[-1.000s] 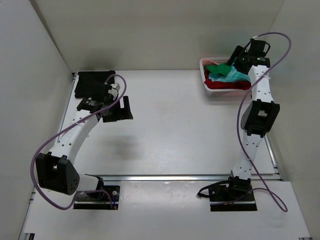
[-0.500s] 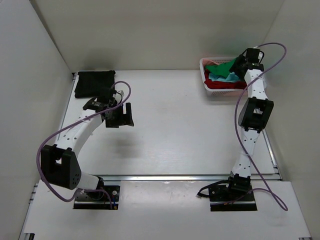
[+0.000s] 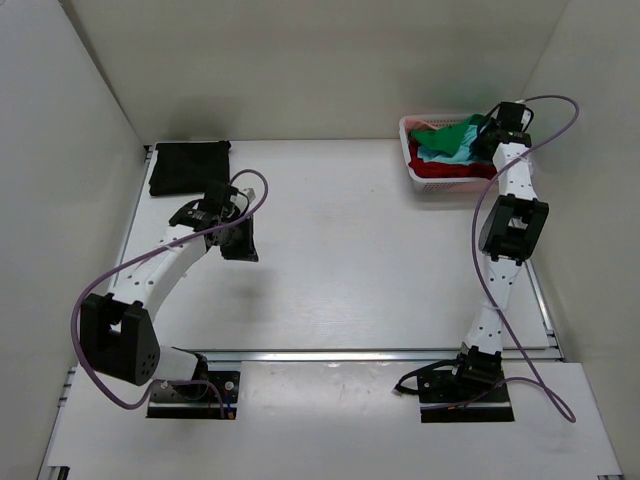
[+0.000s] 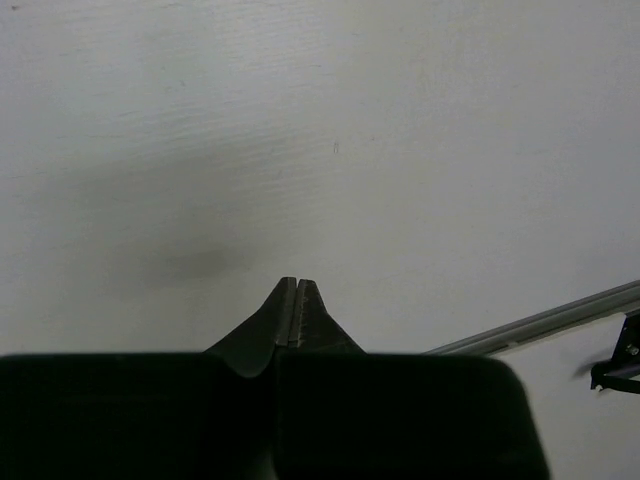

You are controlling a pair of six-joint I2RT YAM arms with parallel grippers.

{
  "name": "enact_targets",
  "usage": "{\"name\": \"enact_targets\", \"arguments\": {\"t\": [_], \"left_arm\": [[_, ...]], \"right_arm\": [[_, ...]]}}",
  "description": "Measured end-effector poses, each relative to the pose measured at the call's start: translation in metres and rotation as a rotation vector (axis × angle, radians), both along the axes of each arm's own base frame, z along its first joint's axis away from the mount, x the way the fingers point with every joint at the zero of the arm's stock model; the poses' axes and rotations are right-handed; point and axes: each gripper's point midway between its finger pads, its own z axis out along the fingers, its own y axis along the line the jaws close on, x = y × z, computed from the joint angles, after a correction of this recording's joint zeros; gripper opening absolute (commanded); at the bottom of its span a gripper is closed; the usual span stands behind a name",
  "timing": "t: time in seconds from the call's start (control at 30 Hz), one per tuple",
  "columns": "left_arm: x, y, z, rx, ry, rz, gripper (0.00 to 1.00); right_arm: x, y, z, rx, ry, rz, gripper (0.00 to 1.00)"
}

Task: Fold and stack the t-shirts
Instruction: Grab crumpled tshirt from bin with the right arm, then move the tshirt to the center of the board

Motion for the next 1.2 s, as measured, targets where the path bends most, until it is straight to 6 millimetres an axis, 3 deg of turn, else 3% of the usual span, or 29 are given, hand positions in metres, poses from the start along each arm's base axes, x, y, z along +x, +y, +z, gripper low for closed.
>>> {"name": "enact_targets", "arguments": {"t": [0.13,0.17,0.2,0.23,0.27,0.33,0.37,0.43,0.53,0.6,0.7,0.73,0.8,0.9,0.97,1.03,1.1,1.17,1.2], "left_arm": [[-0.004,-0.003,0.003,-0.013,0.0,-0.011,0.0],[-0.004,-0.005,0.006,-0.025,-0.004,-0.016,0.17],[-0.004,-0.005,0.008,-0.031,-0.009,-0.02,0.66],[-0.004,-0.006,0.01,-0.044,-0.012,-0.022,0.68],[-0.004,-0.008,0.013,-0.063,-0.018,-0.027,0.53],[-0.004,-0.013,0.018,-0.096,-0.022,-0.031,0.0],[-0.002,-0.016,0.022,-0.117,-0.027,-0.032,0.0],[0.004,-0.021,0.033,-0.151,-0.052,-0.041,0.0],[0.013,-0.027,0.05,-0.206,-0.089,-0.043,0.0],[0.02,-0.028,0.063,-0.236,-0.118,-0.037,0.0],[0.03,-0.032,0.087,-0.284,-0.179,-0.04,0.0],[0.032,-0.032,0.095,-0.298,-0.198,-0.037,0.0],[0.038,-0.032,0.116,-0.326,-0.246,-0.028,0.0],[0.048,-0.027,0.154,-0.361,-0.33,0.015,0.0],[0.053,-0.013,0.185,-0.371,-0.426,0.066,0.01],[0.05,0.003,0.212,-0.379,-0.518,0.115,0.03],[0.038,0.017,0.239,-0.385,-0.613,0.156,0.05],[0.026,0.017,0.256,-0.398,-0.667,0.148,0.49],[0.02,0.014,0.263,-0.414,-0.69,0.13,0.5]], "right_arm": [[-0.001,0.004,0.0,0.014,0.002,0.013,0.0],[-0.001,0.005,0.004,0.013,-0.004,0.021,0.0],[-0.001,0.006,0.009,0.013,-0.01,0.028,0.0],[-0.001,0.009,0.015,0.014,-0.02,0.04,0.0],[-0.002,0.013,0.027,0.015,-0.038,0.06,0.0],[-0.005,0.023,0.066,0.012,-0.106,0.106,0.0],[-0.007,0.029,0.091,0.006,-0.152,0.13,0.0],[-0.023,0.047,0.163,-0.022,-0.278,0.187,0.0],[-0.072,0.086,0.293,-0.091,-0.526,0.267,0.0],[-0.126,0.125,0.38,-0.142,-0.714,0.331,0.01],[-0.231,0.183,0.494,-0.197,-1.012,0.451,0.0],[-0.264,0.198,0.518,-0.2,-1.089,0.489,0.0],[-0.326,0.207,0.549,-0.214,-1.21,0.517,0.0],[-0.38,0.208,0.568,-0.226,-1.304,0.521,0.0],[-0.391,0.213,0.562,-0.21,-1.312,0.548,0.0],[-0.376,0.224,0.539,-0.168,-1.259,0.594,0.0],[-0.34,0.245,0.493,-0.099,-1.129,0.656,0.0],[-0.295,0.277,0.432,-0.028,-0.948,0.739,0.0],[-0.277,0.296,0.4,0.004,-0.855,0.783,0.0]]}}
